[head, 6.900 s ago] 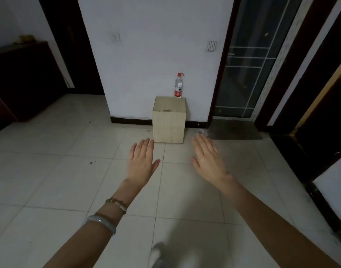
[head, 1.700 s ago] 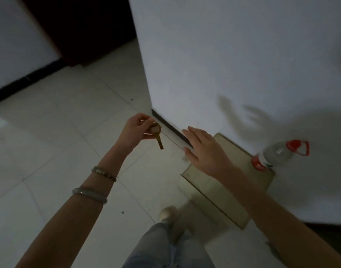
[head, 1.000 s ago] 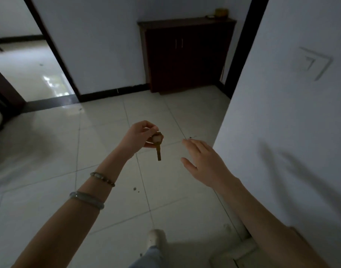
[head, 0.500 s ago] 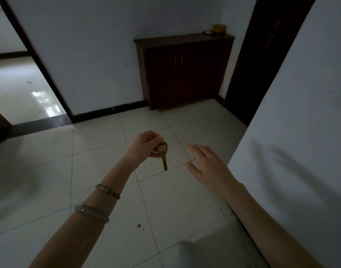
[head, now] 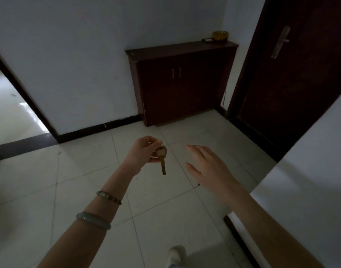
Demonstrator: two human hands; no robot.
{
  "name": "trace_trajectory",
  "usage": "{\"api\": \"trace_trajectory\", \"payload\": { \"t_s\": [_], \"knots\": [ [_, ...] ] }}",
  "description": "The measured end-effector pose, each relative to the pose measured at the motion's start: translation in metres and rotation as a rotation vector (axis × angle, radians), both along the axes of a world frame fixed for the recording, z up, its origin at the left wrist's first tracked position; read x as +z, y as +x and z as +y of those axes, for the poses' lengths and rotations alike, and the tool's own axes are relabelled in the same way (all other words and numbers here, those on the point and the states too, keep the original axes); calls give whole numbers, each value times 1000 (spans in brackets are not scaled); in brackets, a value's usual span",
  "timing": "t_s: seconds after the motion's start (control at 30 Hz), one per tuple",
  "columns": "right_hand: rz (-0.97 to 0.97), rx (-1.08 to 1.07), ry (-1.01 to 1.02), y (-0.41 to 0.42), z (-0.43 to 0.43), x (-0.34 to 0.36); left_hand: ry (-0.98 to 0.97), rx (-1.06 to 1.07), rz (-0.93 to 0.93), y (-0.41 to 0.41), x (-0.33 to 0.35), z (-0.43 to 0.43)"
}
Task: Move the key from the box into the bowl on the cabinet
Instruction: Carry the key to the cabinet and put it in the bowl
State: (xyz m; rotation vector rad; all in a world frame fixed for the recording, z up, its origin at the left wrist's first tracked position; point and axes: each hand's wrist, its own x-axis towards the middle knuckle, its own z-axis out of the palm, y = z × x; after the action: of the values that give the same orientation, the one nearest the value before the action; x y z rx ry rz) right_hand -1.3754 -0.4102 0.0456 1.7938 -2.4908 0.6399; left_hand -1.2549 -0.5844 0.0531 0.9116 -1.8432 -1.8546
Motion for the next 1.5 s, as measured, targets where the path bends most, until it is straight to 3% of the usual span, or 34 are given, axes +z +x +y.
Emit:
{"api": "trace_trajectory", "payload": {
  "t_s": [0.37,0.97,1.5],
  "knots": [
    [-14,-27,14,-136,-108,-6,58,6,-27,-138,-9,-108],
    [0,-245,-10,-402,-323,-1,-6,-238,15,-446,-3,-352],
    [-28,-339,-11,-644,-437,-15,-60,-362,24,-703,-10,-474]
  ]
}}
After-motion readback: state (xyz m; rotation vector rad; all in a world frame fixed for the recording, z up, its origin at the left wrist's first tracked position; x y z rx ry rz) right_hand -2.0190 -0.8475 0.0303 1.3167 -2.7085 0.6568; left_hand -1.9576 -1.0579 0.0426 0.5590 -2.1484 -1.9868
